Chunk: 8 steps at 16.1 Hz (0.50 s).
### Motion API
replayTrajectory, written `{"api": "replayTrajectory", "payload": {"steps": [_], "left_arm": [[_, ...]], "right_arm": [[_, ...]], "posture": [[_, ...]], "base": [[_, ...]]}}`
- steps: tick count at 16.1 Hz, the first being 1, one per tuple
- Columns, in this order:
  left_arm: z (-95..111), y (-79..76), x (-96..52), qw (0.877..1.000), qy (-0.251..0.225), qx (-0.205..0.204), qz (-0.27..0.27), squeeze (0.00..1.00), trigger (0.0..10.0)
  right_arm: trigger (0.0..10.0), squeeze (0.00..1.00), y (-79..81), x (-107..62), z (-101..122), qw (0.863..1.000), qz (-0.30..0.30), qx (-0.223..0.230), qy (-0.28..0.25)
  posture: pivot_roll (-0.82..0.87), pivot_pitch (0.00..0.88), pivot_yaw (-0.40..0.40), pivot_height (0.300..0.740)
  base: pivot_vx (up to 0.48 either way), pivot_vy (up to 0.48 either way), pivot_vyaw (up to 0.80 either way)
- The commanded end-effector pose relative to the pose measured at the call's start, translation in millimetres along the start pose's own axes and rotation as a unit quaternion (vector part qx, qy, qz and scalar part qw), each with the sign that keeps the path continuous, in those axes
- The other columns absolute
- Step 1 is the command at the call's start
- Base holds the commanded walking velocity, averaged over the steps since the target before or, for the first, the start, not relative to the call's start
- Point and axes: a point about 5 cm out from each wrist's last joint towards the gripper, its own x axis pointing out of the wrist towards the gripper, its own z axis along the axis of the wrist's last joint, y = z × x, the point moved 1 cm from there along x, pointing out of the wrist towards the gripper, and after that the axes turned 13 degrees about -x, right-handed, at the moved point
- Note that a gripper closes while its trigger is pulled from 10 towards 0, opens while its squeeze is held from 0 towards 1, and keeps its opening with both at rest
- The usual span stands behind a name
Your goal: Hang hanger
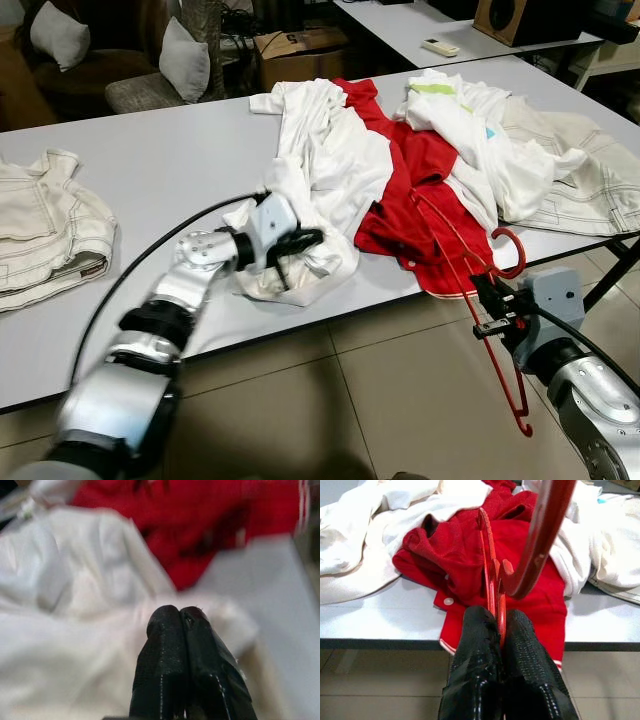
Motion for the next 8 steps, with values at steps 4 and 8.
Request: {"api": "replayTrajectory", "payload": {"steps": [4,8], "left_arm": [[-15,24.3,-24.2,0.987,0.114,0.098,0.059,1.00,10.0],[-11,29.5,-19.2,0.984,0.098,0.100,0.110,0.12,10.0]], "right_arm": [[10.0,0.00,0.8,2.7,2,1.000,0.006,-0.009,-0.006],[10.0,0.00,2.0,4.4,2,1.000,0.010,-0.008,-0.006]], "posture": [[-0.20,0.000,0.052,0.740],[-0.20,0.000,0.047,0.740]], "base": [[0.000,0.000,0.00],[0.000,0.000,0.00]]}}
